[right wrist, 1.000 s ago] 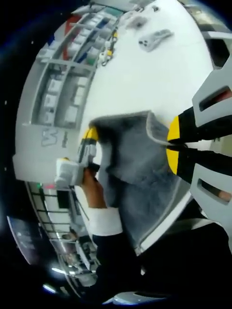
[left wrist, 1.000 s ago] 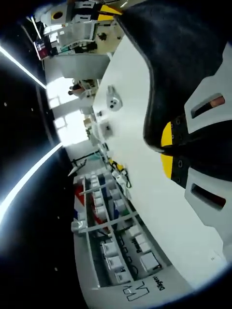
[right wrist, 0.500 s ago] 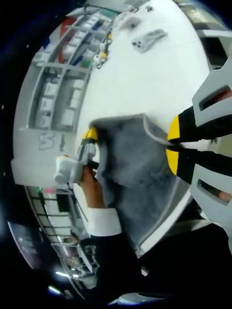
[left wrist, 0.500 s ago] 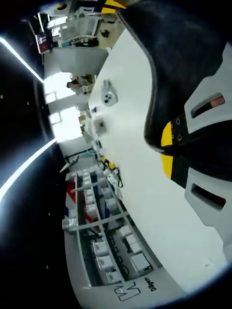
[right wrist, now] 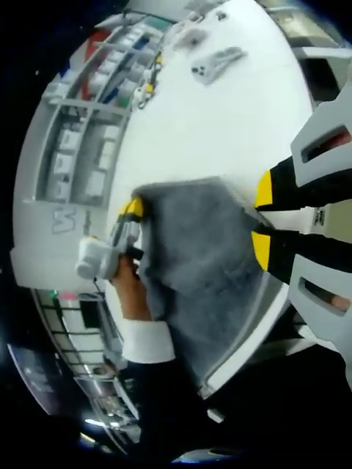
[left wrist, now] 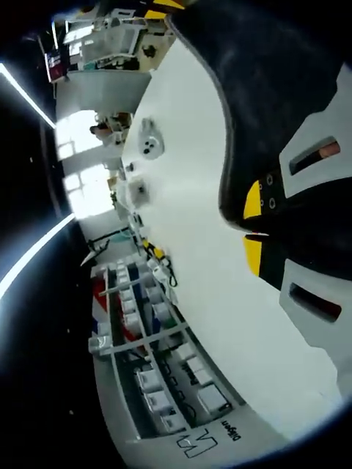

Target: Open the folded towel by lifting each exposed corner and separating the folded layers until the towel lies flat within the target outline without major curled edges

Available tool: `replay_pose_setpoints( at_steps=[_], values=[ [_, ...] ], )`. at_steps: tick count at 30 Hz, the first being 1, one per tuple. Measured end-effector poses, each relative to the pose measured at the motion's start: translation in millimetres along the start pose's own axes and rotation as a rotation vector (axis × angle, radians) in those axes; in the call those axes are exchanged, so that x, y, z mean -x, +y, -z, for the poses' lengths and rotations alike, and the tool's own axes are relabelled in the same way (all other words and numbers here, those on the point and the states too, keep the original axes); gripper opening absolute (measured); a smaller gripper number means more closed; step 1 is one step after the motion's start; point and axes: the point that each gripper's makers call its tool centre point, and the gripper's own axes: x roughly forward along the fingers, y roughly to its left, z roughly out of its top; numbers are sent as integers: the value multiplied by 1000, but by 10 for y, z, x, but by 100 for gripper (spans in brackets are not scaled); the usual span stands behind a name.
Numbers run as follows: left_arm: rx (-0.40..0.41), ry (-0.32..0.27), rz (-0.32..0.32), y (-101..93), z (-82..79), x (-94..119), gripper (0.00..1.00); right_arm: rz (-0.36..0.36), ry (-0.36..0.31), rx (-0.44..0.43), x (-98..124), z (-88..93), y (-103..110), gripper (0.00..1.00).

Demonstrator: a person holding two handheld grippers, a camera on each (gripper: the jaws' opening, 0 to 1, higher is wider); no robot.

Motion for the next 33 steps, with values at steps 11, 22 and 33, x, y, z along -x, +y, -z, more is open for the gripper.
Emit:
replay_pose_setpoints(
  at_steps=[11, 22, 33],
  values=[
    [-61, -12, 12, -132, -68, 57, 17, 57, -42, 46, 26, -96, -99, 9],
    [-50, 116, 117, -404, 216, -41, 1, -13, 10, 83, -183, 6, 13, 0],
    [-65, 181, 132, -415, 317, -186, 1, -55, 100, 87, -323, 201, 59, 0]
  ],
)
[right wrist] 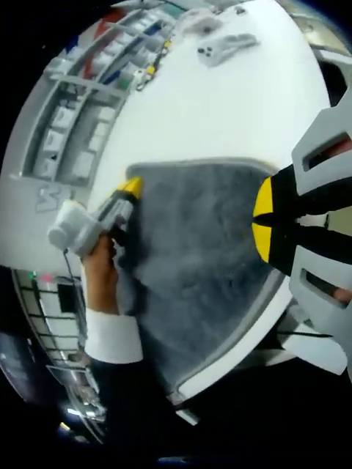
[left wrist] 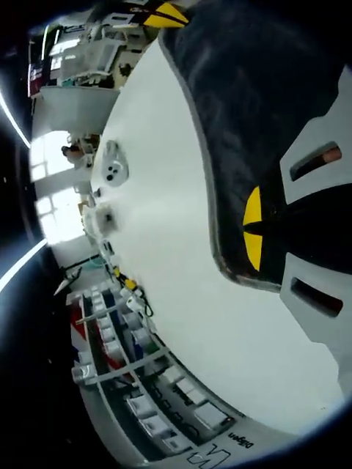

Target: Open the folded towel by lifting each exposed corner and separating the folded layers until the towel lies flat within the target outline without major curled edges

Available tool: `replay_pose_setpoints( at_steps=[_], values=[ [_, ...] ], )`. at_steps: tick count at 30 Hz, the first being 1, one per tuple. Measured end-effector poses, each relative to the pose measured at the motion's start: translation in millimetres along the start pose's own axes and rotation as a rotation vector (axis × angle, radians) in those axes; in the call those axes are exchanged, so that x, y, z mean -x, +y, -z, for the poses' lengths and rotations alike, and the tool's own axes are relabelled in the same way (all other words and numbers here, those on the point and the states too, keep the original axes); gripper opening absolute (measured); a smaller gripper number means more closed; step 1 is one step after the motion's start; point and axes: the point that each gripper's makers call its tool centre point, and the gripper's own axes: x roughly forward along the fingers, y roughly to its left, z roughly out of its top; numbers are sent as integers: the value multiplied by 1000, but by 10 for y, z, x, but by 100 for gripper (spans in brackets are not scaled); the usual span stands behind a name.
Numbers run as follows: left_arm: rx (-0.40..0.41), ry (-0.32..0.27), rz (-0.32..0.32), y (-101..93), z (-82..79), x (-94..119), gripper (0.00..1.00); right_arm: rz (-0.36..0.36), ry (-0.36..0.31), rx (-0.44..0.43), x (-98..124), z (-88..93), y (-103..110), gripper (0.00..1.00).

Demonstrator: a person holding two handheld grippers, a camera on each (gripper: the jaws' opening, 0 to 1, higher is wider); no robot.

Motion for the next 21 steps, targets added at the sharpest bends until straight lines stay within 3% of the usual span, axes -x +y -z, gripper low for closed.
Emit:
replay_pose_setpoints(
  at_steps=[21],
  values=[
    [32, 4, -23, 34, -43, -150, 1, 12, 1, -16, 14, 24, -29, 0]
  ],
)
